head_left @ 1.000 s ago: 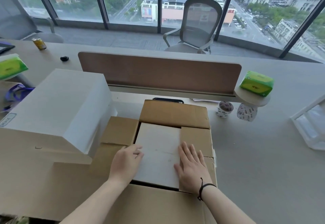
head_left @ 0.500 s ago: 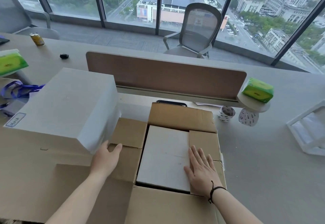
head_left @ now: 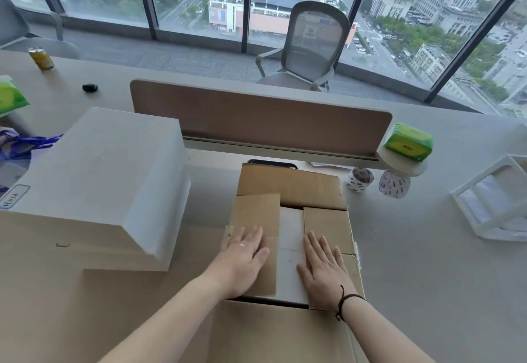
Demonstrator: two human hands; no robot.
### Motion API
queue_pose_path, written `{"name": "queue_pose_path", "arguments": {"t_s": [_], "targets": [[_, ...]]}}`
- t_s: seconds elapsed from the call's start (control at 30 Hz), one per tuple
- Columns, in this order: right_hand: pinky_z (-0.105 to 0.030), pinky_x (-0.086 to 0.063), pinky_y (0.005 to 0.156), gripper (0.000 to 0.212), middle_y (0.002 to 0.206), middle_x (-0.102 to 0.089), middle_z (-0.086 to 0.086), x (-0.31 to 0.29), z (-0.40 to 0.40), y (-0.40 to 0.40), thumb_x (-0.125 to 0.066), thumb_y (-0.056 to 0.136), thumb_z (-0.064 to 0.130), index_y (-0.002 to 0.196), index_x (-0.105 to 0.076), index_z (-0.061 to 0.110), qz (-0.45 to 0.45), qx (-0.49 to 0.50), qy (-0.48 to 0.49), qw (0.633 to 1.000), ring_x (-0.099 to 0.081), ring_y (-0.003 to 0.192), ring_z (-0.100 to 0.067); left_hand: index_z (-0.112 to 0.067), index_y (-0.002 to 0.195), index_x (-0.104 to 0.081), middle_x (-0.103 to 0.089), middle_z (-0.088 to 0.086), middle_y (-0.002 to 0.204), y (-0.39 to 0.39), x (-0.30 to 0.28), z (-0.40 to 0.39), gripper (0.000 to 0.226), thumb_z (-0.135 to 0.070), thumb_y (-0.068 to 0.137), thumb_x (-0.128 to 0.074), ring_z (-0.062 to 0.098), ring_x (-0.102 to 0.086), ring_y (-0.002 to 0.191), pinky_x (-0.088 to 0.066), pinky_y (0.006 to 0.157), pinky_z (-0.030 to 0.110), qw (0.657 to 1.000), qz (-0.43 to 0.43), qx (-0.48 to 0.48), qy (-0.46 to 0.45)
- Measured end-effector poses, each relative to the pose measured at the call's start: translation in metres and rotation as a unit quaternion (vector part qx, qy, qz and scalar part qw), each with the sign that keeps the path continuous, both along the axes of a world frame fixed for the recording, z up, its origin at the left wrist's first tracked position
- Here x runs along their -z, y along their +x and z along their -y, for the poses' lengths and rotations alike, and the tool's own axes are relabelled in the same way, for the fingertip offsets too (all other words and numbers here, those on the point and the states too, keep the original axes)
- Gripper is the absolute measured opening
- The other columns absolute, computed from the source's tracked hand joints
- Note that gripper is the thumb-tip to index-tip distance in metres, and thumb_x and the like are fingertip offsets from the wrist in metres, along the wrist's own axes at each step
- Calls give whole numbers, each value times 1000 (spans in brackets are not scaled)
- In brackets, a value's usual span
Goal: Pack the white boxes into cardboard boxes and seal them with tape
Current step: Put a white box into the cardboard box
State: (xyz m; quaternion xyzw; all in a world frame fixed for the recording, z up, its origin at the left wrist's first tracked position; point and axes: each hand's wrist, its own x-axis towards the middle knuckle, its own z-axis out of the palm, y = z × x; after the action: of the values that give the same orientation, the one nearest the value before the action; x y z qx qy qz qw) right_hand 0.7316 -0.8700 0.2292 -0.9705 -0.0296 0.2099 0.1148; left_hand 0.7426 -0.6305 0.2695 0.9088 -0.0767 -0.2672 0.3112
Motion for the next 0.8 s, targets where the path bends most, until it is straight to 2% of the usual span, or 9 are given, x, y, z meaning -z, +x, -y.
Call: {"name": "queue_pose_path", "arguments": {"t_s": [0.07, 0.17, 0.23, 0.3, 0.43, 0.67, 0.73, 0.8], "targets": [[-36, 16, 122, 67, 154, 27, 21, 0, 0, 0, -23, 104, 50, 158, 12, 30, -2, 0, 2, 1000, 22, 150, -8, -28, 161, 8, 16, -12, 167, -4, 19, 2, 64, -52, 105, -10, 13, 26, 151, 13, 125, 41, 987, 38, 79, 132], [-34, 18, 120, 67, 154, 27, 22, 1, 1, 0, -23, 104, 50, 157, 13, 31, 0, 0, 3, 1000, 24, 148, -5, -28, 158, 18, 27, -13, 162, -9, 33, 0, 80, -60, 85, 12, 13, 35, 146, 17, 123, 43, 971, 86, 111, 195], [-34, 18, 120, 67, 154, 27, 22, 1, 1, 0, -22, 105, 50, 157, 14, 31, -1, -1, 2, 1000, 24, 147, -5, -29, 158, 19, 28, -13, 162, -10, 36, 0, 75, -60, 90, 9, 14, 35, 146, 17, 123, 43, 967, 97, 112, 206], [-35, 18, 120, 67, 155, 27, 22, 1, 2, 0, -22, 105, 50, 157, 14, 31, -3, -1, 3, 1000, 24, 148, -5, -29, 158, 19, 27, -13, 162, -10, 35, 2, 66, -55, 102, -5, 16, 35, 147, 18, 123, 45, 967, 98, 104, 210], [-34, 18, 120, 67, 156, 26, 21, 0, 3, 1, -24, 104, 50, 158, 13, 31, -10, -4, -1, 1000, 24, 148, -5, -31, 159, 16, 26, -17, 162, -10, 33, 4, 64, -51, 106, -15, 18, 38, 146, 24, 119, 49, 977, 79, 82, 179], [-36, 15, 122, 68, 160, 20, 20, -2, 6, 4, -27, 104, 48, 158, 10, 31, -14, -9, 13, 1000, 21, 150, -7, -29, 162, 5, 19, -19, 163, -10, 35, 4, 66, -38, 106, -30, 17, 37, 146, 29, 116, 47, 994, 52, 38, 87], [-36, 14, 123, 68, 161, 19, 20, -3, 8, 4, -29, 104, 47, 159, 8, 31, -16, -14, 22, 1000, 20, 151, -8, -29, 162, -1, 19, -17, 164, -15, 37, 2, 65, -33, 106, -34, 15, 39, 145, 28, 116, 44, 998, 42, 13, 41], [-36, 14, 123, 68, 163, 16, 18, -3, 12, 5, -33, 104, 44, 159, 5, 30, -18, -22, 36, 999, 18, 152, -9, -29, 162, -11, 24, -16, 163, -21, 39, -3, 63, -24, 106, -40, 8, 40, 144, 21, 120, 39, 998, 35, -28, -37]]}}
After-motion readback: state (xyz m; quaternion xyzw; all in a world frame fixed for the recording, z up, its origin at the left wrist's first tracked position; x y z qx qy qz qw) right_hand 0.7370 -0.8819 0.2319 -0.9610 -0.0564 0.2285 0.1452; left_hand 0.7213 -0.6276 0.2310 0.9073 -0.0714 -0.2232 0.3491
